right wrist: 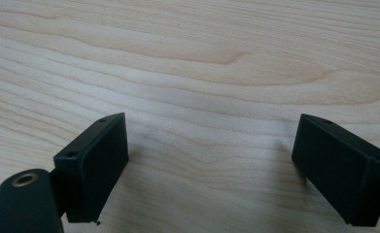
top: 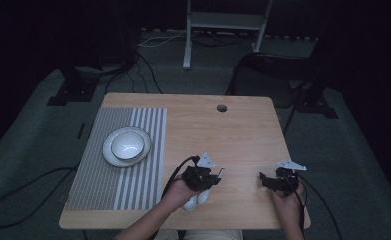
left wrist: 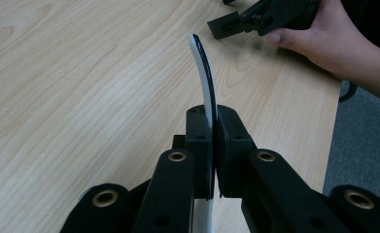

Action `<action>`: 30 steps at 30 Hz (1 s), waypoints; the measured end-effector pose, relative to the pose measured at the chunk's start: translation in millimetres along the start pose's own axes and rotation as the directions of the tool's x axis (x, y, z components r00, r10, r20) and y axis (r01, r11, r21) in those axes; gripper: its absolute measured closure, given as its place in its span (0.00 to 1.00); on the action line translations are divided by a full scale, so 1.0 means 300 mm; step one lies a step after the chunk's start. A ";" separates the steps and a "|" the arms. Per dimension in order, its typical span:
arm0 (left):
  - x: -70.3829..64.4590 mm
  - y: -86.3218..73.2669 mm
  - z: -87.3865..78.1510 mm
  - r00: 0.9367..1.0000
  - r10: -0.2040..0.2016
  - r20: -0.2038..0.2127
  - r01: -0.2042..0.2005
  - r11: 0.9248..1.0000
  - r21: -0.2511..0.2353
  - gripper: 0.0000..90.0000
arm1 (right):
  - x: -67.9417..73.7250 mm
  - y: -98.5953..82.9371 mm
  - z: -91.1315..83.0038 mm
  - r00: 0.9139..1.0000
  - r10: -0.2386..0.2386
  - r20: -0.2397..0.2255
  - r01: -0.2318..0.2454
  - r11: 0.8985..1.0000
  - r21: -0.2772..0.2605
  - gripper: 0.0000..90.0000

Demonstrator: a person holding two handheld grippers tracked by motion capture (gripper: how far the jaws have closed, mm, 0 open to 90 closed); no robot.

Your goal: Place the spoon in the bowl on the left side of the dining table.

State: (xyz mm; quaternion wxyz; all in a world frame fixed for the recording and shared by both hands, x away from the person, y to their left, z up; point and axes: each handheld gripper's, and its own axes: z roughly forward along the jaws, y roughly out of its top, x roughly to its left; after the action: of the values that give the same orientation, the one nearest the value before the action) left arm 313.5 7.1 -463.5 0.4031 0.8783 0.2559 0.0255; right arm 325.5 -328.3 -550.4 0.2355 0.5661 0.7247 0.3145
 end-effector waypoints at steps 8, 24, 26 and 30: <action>0.031 -0.002 -0.041 1.000 -0.009 -0.025 0.009 1.000 -0.008 0.95 | 0.000 0.000 0.000 1.000 -0.001 0.000 0.001 1.000 0.000 0.14; 0.106 -0.027 -0.131 0.993 -0.050 -0.103 0.046 0.998 -0.040 0.95 | 0.000 0.000 0.000 1.000 0.000 0.000 0.000 1.000 0.000 0.14; 0.122 -0.034 -0.148 0.991 -0.059 -0.118 0.054 0.998 -0.045 0.95 | 0.000 0.000 0.000 1.000 0.000 0.000 0.000 1.000 0.000 0.14; 0.149 -0.044 -0.182 0.987 -0.094 -0.133 0.083 0.993 -0.082 0.95 | 0.000 0.000 0.000 1.000 -0.001 0.000 0.001 1.000 0.000 0.14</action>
State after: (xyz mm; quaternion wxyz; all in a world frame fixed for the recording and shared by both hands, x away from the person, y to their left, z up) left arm 332.8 73.3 -443.5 0.4187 0.8462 0.3204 0.0773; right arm 325.5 -328.3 -550.5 0.2357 0.5658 0.7248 0.3146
